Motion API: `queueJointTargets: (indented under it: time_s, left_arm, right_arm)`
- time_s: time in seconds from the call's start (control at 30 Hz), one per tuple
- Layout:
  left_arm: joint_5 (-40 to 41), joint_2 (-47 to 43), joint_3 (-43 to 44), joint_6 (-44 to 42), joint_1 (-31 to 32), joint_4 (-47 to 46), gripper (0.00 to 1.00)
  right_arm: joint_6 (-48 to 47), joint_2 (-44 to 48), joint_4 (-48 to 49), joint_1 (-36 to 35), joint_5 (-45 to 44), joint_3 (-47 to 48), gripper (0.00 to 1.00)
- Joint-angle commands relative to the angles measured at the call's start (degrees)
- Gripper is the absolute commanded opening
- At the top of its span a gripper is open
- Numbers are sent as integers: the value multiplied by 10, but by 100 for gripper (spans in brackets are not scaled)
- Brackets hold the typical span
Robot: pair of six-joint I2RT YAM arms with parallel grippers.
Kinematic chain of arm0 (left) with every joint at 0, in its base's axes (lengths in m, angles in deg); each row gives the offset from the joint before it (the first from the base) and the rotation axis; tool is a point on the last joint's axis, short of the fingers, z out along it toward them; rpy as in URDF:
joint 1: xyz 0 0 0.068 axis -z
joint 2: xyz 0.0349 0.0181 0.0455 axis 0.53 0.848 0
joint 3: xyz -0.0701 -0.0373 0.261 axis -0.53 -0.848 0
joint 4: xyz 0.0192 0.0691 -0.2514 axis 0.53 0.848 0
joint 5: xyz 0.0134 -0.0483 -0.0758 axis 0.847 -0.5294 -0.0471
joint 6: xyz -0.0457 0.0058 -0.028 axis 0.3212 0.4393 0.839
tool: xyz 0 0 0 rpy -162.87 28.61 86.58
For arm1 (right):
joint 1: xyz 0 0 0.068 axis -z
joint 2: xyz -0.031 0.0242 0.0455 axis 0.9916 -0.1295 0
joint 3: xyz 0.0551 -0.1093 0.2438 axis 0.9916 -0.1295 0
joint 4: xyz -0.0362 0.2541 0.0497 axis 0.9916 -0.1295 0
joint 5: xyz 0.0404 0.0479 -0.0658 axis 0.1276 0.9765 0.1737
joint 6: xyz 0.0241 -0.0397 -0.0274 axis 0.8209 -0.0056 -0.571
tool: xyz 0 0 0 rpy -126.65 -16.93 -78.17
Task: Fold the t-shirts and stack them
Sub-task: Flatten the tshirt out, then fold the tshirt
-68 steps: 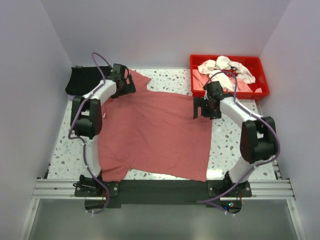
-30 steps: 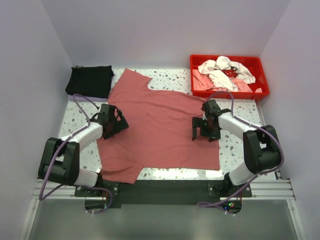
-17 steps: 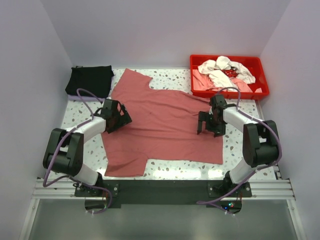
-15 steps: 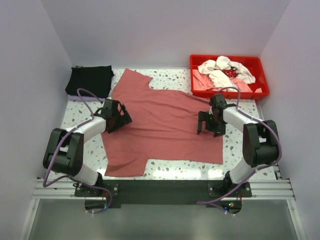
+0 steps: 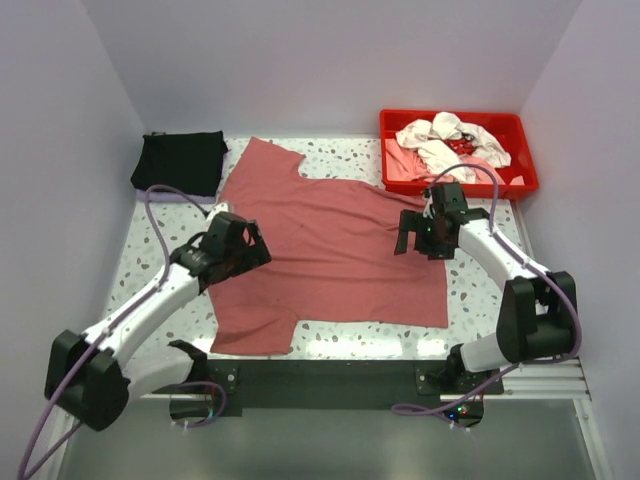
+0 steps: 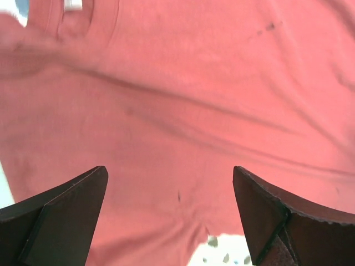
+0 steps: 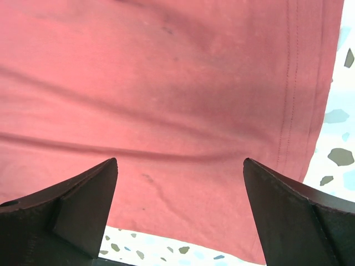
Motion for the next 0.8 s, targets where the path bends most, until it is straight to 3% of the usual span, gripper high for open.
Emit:
queueJointTargets:
  time_s: [0.0, 0.07, 0.2, 0.3, 0.47, 0.57, 0.6, 0.7, 0.77]
  left_arm:
    - [20, -87, -47, 94, 60, 111, 100]
    - [-2, -118, -73, 147, 103, 144, 100]
    - [5, -181, -123, 288, 257, 160, 100]
    - [29, -165, -111, 330, 316, 210, 100]
    - [27, -94, -113, 368, 352, 274, 99]
    - [43, -89, -115, 375, 355, 262, 91]
    - [45, -93, -124, 376, 355, 253, 84]
    - [42, -88, -144, 378, 355, 210, 72]
    - [40, -80, -151, 384, 355, 207, 69]
  right_arm:
    - [-2, 31, 16, 1, 32, -4, 99]
    - [-2, 36, 21, 0, 39, -8, 99]
    - [1, 42, 32, 0, 44, -20, 99]
    - [0, 43, 33, -1, 49, -21, 99]
    - [0, 55, 33, -2, 46, -27, 99]
    - [-1, 53, 33, -1, 44, -27, 99]
    - [-2, 51, 33, -2, 45, -26, 99]
    - [-3, 49, 32, -1, 46, -26, 99]
    - [-3, 49, 33, -1, 43, -27, 99]
